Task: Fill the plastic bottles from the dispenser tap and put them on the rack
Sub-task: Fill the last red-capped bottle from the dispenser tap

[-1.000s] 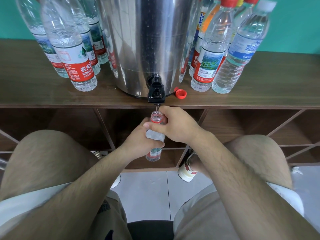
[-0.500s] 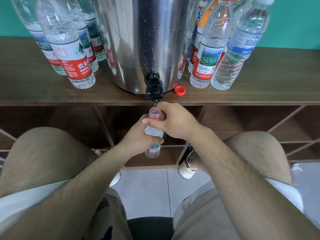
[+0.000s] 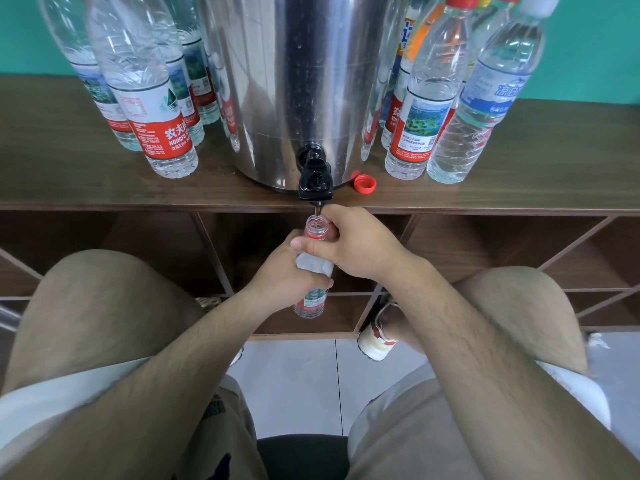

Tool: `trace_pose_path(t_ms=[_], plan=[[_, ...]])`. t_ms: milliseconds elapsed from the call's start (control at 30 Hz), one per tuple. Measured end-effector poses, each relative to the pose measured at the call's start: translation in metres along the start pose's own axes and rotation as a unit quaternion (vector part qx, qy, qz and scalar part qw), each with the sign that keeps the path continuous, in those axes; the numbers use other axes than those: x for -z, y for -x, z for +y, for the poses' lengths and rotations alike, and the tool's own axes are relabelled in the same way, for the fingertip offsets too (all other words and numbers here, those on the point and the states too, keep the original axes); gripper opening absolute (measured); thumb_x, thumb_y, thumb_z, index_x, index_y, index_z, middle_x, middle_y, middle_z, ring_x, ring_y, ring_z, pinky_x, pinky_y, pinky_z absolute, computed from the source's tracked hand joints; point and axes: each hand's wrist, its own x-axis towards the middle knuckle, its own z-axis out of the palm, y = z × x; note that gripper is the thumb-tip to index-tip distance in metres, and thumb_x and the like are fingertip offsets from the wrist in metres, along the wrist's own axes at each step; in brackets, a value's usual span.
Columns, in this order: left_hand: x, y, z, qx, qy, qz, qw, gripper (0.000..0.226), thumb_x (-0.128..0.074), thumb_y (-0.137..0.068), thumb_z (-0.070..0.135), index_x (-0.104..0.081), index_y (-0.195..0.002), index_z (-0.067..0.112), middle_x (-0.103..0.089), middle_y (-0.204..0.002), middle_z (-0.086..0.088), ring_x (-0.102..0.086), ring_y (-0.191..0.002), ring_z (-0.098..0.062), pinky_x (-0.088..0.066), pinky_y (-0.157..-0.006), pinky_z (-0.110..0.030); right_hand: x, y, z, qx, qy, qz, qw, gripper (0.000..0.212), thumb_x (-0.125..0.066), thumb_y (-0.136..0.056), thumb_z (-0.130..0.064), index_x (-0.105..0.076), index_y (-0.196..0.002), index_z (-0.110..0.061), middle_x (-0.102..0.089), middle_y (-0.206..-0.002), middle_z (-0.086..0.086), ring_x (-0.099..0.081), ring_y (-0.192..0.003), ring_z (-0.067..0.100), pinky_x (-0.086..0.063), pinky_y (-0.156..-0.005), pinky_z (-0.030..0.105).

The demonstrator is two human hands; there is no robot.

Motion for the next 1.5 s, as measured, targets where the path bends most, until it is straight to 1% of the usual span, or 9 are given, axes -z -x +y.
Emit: trace_pose_path(t_ms=[200, 267, 567, 767, 900, 1033, 1167, 1400, 1500], plan=[[0.0, 0.001, 0.002, 0.004, 0.002, 0.001, 1.0, 0.071, -0.086, -0.081, 0.013, -0.047, -0.141, 0.02, -0.062, -0.127, -0.002, -0.06, -0.121, -0.02, -0.052, -0.104, -0.04, 0.001, 0.0, -0.002, 0.0, 0.003, -0.001, 1.0, 0.046, -0.069, -0.088, -0.067, -0.058, -0.086, -0.022, -0.061, -0.074, -0.005, -0.058, -0.066, 0.015, -0.048, -0.062, 0.037], [0.0, 0.001, 0.003, 0.008, 0.005, 0.001, 1.0, 0.071, -0.086, -0.081, 0.012, -0.047, -0.14, 0.019, -0.063, -0.127, -0.002, -0.06, -0.121, -0.021, -0.052, -0.105, -0.042, 0.002, 0.001, -0.002, 0.001, 0.003, 0.001, 1.0, 0.045, -0.07, -0.088, -0.066, -0.055, -0.083, -0.024, -0.06, -0.073, -0.005, -0.056, -0.065, 0.014, -0.046, -0.06, 0.035], [0.0, 0.001, 0.002, 0.007, 0.017, 0.002, 1.0, 0.074, -0.085, -0.081, 0.011, -0.046, -0.143, 0.02, -0.061, -0.129, -0.001, -0.058, -0.122, -0.02, -0.051, -0.103, -0.036, 0.003, 0.003, -0.004, 0.005, 0.0, 0.0, 1.0, 0.039, -0.071, -0.089, -0.064, -0.049, -0.079, -0.032, -0.057, -0.072, -0.008, -0.053, -0.063, 0.01, -0.037, -0.058, 0.025], [0.001, 0.001, 0.004, 0.011, 0.023, 0.005, 1.0, 0.072, -0.086, -0.081, 0.01, -0.047, -0.141, 0.019, -0.062, -0.128, -0.002, -0.059, -0.122, -0.02, -0.051, -0.105, -0.04, 0.005, 0.001, -0.007, 0.002, 0.006, -0.004, 1.0, 0.039, -0.07, -0.09, -0.064, -0.051, -0.081, -0.031, -0.059, -0.073, -0.007, -0.055, -0.065, 0.011, -0.038, -0.059, 0.027], [0.001, 0.001, 0.004, 0.012, 0.014, 0.009, 1.0, 0.073, -0.086, -0.081, 0.012, -0.046, -0.142, 0.019, -0.062, -0.129, -0.002, -0.059, -0.122, -0.02, -0.05, -0.102, -0.038, 0.007, 0.0, -0.01, -0.002, 0.019, -0.01, 1.0, 0.039, -0.069, -0.09, -0.065, -0.054, -0.085, -0.029, -0.06, -0.075, -0.008, -0.057, -0.067, 0.011, -0.039, -0.059, 0.025], [0.002, 0.002, 0.006, 0.011, 0.012, 0.009, 1.0, 0.074, -0.085, -0.082, 0.012, -0.045, -0.143, 0.019, -0.061, -0.13, -0.002, -0.058, -0.121, -0.019, -0.05, -0.102, -0.036, 0.008, 0.001, -0.012, 0.0, 0.023, -0.006, 1.0, 0.04, -0.07, -0.09, -0.064, -0.05, -0.08, -0.031, -0.058, -0.073, -0.007, -0.055, -0.064, 0.01, -0.035, -0.058, 0.024], [0.002, 0.003, 0.006, 0.01, 0.021, 0.003, 1.0, 0.074, -0.085, -0.081, 0.01, -0.046, -0.143, 0.019, -0.062, -0.13, -0.003, -0.059, -0.124, -0.023, -0.051, -0.109, -0.045, 0.008, 0.002, -0.012, -0.001, 0.023, -0.008, 1.0, 0.042, -0.069, -0.09, -0.064, -0.049, -0.079, -0.03, -0.058, -0.073, -0.006, -0.054, -0.064, 0.011, -0.036, -0.058, 0.026], [0.002, 0.002, 0.004, 0.005, 0.007, 0.005, 1.0, 0.074, -0.085, -0.081, 0.013, -0.046, -0.143, 0.02, -0.061, -0.13, 0.0, -0.059, -0.121, -0.018, -0.051, -0.102, -0.036, 0.005, 0.001, -0.006, 0.004, 0.01, -0.004, 1.0, 0.043, -0.069, -0.088, -0.066, -0.053, -0.082, -0.027, -0.059, -0.072, -0.006, -0.055, -0.064, 0.012, -0.039, -0.058, 0.029], [0.001, 0.002, 0.003, 0.008, 0.009, 0.003, 1.0, 0.072, -0.086, -0.08, 0.011, -0.048, -0.141, 0.019, -0.061, -0.128, -0.001, -0.059, -0.121, -0.02, -0.052, -0.104, -0.039, 0.002, 0.001, -0.002, -0.001, 0.009, -0.002, 1.0, 0.047, -0.07, -0.087, -0.067, -0.055, -0.084, -0.023, -0.058, -0.072, -0.006, -0.054, -0.065, 0.014, -0.044, -0.059, 0.034]])
